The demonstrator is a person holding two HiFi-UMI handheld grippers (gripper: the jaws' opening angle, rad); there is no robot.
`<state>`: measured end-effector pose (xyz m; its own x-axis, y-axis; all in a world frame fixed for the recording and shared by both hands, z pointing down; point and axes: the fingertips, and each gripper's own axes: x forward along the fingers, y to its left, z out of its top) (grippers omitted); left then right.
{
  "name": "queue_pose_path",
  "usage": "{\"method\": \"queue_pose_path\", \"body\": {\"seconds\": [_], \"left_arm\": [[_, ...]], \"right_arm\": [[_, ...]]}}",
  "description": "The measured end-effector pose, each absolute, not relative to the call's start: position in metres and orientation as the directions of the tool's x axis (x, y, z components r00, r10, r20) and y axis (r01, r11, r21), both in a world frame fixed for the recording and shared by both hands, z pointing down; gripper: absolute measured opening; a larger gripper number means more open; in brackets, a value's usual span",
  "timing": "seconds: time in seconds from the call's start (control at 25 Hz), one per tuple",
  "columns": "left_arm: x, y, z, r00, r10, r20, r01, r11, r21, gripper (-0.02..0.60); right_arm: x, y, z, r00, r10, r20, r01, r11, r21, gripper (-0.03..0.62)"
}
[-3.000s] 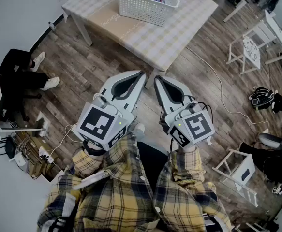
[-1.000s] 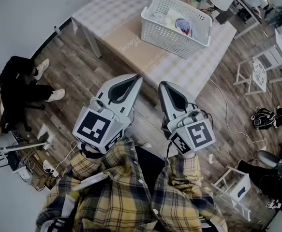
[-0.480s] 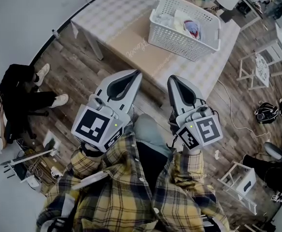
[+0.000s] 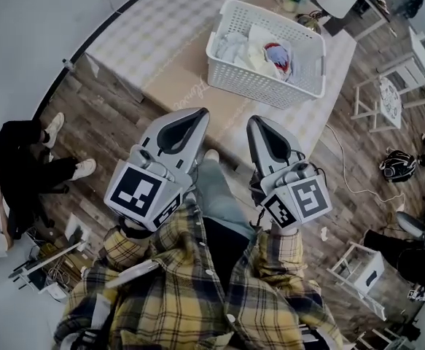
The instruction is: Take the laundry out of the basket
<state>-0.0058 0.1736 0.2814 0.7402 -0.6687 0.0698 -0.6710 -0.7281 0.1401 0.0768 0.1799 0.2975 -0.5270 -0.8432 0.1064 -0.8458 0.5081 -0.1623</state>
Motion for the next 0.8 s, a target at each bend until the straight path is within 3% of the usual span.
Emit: {"method": "queue_pose_path", "body": {"seconds": [0.8], "left_arm": [[0.084, 0.013, 0.272, 0.767, -0.633, 0.105, -0.641, -0.757, 0.126, 0.012]], "right_arm": [[0.166, 0.025, 0.289, -0.486, -0.865, 0.126, -0.868, 0.462, -0.179, 0.002]]}}
